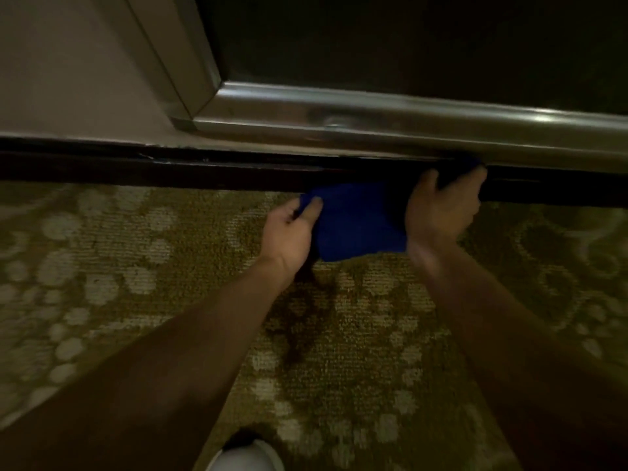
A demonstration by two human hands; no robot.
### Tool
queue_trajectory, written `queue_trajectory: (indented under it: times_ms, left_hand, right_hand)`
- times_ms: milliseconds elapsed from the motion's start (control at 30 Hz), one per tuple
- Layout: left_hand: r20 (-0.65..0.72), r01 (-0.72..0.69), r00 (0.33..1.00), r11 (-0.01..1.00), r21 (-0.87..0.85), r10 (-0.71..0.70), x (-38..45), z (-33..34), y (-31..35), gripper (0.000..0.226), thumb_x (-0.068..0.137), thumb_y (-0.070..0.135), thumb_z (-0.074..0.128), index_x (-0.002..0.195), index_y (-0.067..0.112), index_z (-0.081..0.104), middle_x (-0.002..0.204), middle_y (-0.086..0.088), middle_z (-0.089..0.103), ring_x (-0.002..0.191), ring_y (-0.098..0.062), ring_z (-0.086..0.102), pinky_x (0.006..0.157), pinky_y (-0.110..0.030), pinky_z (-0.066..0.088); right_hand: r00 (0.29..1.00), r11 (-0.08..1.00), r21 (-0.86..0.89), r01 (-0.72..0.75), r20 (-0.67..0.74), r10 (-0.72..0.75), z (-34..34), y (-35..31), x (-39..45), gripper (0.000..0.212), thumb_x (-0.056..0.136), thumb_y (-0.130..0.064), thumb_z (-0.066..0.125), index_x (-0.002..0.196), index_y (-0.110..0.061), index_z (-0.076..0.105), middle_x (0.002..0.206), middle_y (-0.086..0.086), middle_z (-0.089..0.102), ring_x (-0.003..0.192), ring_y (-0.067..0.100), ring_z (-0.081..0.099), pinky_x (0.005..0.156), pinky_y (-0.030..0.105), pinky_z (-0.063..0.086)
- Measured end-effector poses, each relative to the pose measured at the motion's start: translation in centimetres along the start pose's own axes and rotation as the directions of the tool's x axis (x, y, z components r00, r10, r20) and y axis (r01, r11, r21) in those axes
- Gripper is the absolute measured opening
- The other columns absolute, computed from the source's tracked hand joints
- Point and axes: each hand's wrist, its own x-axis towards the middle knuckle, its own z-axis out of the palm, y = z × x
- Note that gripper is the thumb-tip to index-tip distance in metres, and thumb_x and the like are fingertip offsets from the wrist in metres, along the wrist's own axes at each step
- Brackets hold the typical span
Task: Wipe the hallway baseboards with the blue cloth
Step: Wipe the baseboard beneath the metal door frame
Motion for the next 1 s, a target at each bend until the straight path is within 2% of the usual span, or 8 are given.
queue_trajectory:
  times_ms: [167,300,500,633,733,833,900,1000]
  left_hand:
    - [-0.118,-0.001,0.992,0.958,-0.287,-0.034,-3.7,0.1,1.4,0.013,0.098,0.027,0.057,0.094,0.030,0.070,0.101,0.002,0.074,0.099,-0.016,0.069,0.090,-0.033,0.054]
    - [-0.322,-0.206,0.944,0.882,-0.424,0.065,-6.0,-2.9,3.1,0.016,0.098,0.028,0.055,0.095,0.034,0.070,0.101,0.004,0.075,0.102,-0.019,0.069,0.095,-0.042,0.052]
    - [-0.343,-0.134,0.939,0.905,-0.403,-0.013,-1.6,-2.6,5.8,0.041,0.093,0.023,0.061,0.134,0.018,0.055,0.120,-0.007,0.066,0.107,-0.021,0.064,0.095,-0.040,0.053]
    - [-0.355,-0.085,0.933,0.929,-0.360,-0.052,-1.9,2.8,5.5,0.016,0.092,0.015,0.060,0.083,0.027,0.057,0.091,0.001,0.064,0.092,-0.019,0.063,0.095,-0.040,0.052]
    - [-0.308,-0.051,0.950,0.957,-0.286,-0.042,-2.4,5.8,5.4,0.031,0.094,0.017,0.060,0.071,0.032,0.046,0.081,0.010,0.057,0.081,-0.010,0.058,0.090,-0.030,0.048]
    - [-0.342,-0.073,0.940,0.973,-0.219,-0.007,-2.4,3.8,5.2,0.014,0.094,0.020,0.061,0.086,0.030,0.057,0.094,0.006,0.063,0.093,-0.013,0.061,0.100,-0.037,0.049]
    - [-0.454,-0.118,0.891,0.971,-0.209,0.011,-2.0,1.3,5.1,0.018,0.095,0.022,0.059,0.112,0.028,0.060,0.112,0.001,0.063,0.105,-0.017,0.060,0.105,-0.041,0.046]
    - [-0.554,-0.245,0.814,0.968,-0.054,0.175,-1.3,0.4,5.3,0.014,0.099,0.019,0.051,0.092,0.026,0.061,0.097,0.003,0.065,0.095,-0.015,0.062,0.101,-0.041,0.050]
  right_hand:
    - [0.908,0.845,0.393,-0.362,0.354,0.225,-0.7,0.4,-2.9,0.017,0.093,-0.011,0.054,0.108,-0.021,0.054,0.105,0.002,0.064,0.101,0.023,0.064,0.091,0.042,0.054]
    - [0.733,0.712,0.415,-0.567,0.649,0.206,0.3,0.2,-5.7,0.025,0.094,-0.014,0.057,0.119,-0.017,0.055,0.110,0.005,0.068,0.097,0.022,0.069,0.078,0.039,0.059]
    - [0.719,0.568,0.490,-0.662,0.628,0.297,0.9,0.2,-6.5,0.022,0.093,-0.010,0.059,0.095,-0.030,0.051,0.110,0.006,0.062,0.105,0.025,0.064,0.094,0.049,0.052]
    - [0.766,0.491,0.589,-0.642,0.505,0.397,0.6,1.9,-4.4,0.030,0.095,-0.011,0.057,0.124,-0.016,0.052,0.114,0.001,0.052,0.076,-0.008,0.055,0.071,0.008,0.051]
    - [0.717,0.335,0.648,-0.684,0.515,0.470,2.1,5.7,-1.7,0.048,0.089,-0.020,0.064,0.134,-0.021,0.046,0.121,0.008,0.055,0.102,0.018,0.062,0.084,0.030,0.053]
    - [0.796,0.491,0.629,-0.603,0.438,0.417,0.2,4.9,-2.5,0.042,0.095,-0.012,0.053,0.136,-0.016,0.045,0.116,0.005,0.059,0.091,0.019,0.063,0.071,0.030,0.052]
    - [0.735,0.472,0.565,-0.677,0.561,0.382,0.6,4.1,-3.3,0.041,0.092,-0.015,0.059,0.131,-0.018,0.048,0.114,0.004,0.062,0.094,0.020,0.064,0.076,0.037,0.056]
    - [0.703,0.548,0.485,-0.681,0.641,0.307,1.9,2.6,-5.1,0.041,0.091,-0.017,0.061,0.131,-0.021,0.051,0.120,0.006,0.063,0.105,0.026,0.063,0.088,0.042,0.054]
